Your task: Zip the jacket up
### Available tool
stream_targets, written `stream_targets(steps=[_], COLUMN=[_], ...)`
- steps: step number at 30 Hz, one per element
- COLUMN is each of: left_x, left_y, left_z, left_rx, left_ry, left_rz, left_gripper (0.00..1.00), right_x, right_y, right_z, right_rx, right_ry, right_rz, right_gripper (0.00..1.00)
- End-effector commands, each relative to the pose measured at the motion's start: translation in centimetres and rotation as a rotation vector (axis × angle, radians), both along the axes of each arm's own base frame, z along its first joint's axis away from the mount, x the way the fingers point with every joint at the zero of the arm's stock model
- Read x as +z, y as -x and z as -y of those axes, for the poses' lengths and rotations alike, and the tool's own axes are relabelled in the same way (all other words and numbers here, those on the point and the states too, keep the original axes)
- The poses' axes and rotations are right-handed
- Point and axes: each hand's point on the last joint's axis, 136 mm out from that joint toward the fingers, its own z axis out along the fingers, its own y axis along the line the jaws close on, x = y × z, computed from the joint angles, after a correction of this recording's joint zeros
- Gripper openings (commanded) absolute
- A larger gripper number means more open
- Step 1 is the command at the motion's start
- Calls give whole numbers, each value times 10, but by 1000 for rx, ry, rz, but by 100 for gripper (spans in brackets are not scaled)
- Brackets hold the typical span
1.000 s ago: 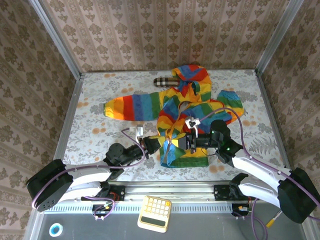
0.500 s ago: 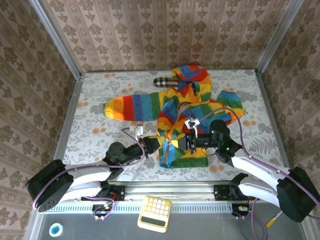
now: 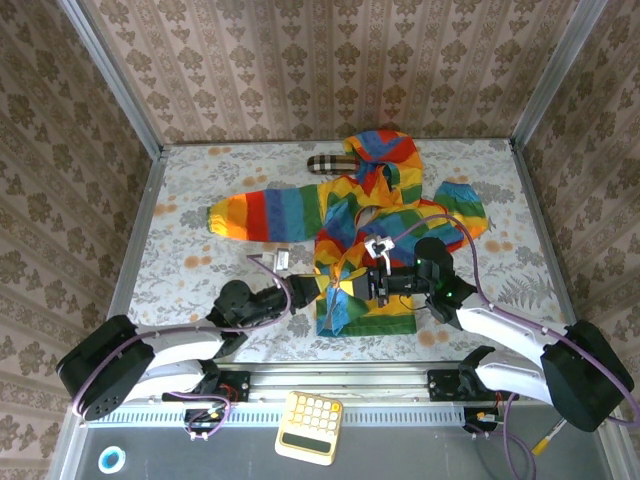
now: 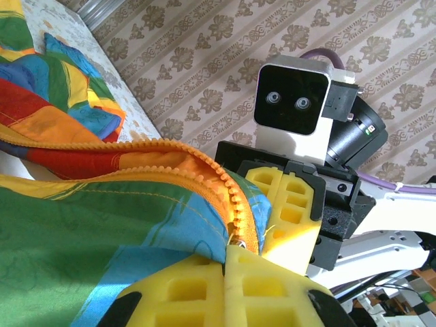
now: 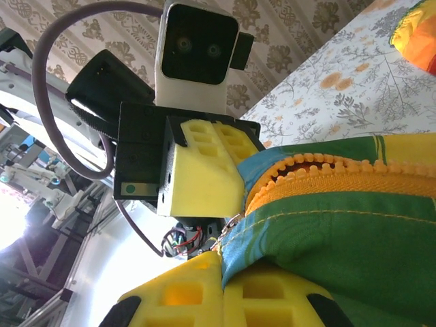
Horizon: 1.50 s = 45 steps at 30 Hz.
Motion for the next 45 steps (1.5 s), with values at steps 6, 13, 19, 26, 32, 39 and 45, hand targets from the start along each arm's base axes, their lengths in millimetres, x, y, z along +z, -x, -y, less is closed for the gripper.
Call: stream_targets(steps=[6, 13, 19, 26, 32, 39, 45], left_x=[1, -7, -19, -30, -36, -42, -36], left_y=[19, 22, 23, 23, 20, 16, 13], left_z=[-3, -3, -2, -2, -1, -5, -14], left_rx=[-105, -115, -125, -140, -127, -92, -46], left_ry=[-31, -57, -135, -203, -231, -289, -318], left_rz=[-26, -57, -78, -116, -136, -146, -123], left_gripper=[0, 0, 0, 0, 0, 12, 45], right_x=[11, 14, 14, 8, 0, -11, -14], right_y=[-11, -13, -14, -21, -26, -22, -17], right_z=[-1, -3, -4, -4, -2, 4, 9], right_rx=[-12, -5, -8, -39, -91, -152, -163], right_ry=[-9, -16, -15, -13, -11, -9, -12], right_rz=[74, 82, 82, 58, 42, 27, 26], right_gripper=[0, 0, 0, 0, 0, 0, 0])
